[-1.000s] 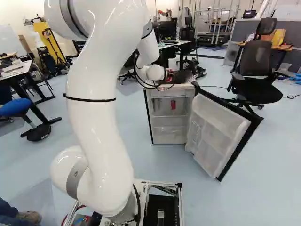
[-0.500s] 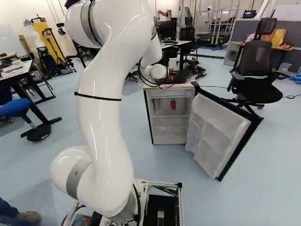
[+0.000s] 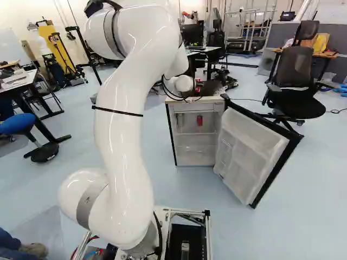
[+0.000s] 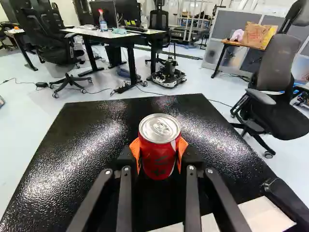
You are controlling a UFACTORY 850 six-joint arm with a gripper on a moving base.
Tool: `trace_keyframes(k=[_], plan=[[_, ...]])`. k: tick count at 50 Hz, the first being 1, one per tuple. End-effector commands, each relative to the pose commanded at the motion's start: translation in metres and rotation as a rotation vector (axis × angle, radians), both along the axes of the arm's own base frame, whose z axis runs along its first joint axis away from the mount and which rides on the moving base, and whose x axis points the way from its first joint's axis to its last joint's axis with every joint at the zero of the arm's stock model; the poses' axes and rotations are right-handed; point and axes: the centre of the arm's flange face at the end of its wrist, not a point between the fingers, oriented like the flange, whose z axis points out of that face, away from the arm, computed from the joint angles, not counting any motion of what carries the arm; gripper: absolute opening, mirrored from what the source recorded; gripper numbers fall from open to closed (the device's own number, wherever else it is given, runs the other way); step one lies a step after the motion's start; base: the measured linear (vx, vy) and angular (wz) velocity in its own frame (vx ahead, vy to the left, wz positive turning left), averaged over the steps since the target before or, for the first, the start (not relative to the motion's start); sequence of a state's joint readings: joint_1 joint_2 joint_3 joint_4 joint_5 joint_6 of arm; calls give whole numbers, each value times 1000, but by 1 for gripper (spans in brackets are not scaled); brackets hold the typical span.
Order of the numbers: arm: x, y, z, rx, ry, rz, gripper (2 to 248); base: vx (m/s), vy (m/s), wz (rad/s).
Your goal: Grab a drink from the fridge
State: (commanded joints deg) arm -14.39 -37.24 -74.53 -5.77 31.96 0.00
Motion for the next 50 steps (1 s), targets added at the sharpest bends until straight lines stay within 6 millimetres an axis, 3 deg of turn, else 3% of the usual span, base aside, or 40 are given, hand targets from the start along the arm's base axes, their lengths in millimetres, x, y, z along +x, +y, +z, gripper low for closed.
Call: trace_keyframes(k=[18,19,23,24,28,29,34,35,39,40,50], plan=[[0,0,0,0,0,0,96,0,0,0],[0,0,0,0,0,0,110,0,0,0],[0,0,0,0,0,0,110,0,0,0],[0,0,0,0,0,0,145,0,0,0],[0,0,0,0,0,0,145,0,0,0],[0,0,0,0,0,0,180,0,0,0],[0,0,0,0,0,0,180,0,0,0],[0,0,0,0,0,0,217,0,0,0],[0,0,0,0,0,0,217,0,0,0],[0,0,0,0,0,0,247,0,0,0],[-7,1,1,2,6,-1,247,0,0,0]])
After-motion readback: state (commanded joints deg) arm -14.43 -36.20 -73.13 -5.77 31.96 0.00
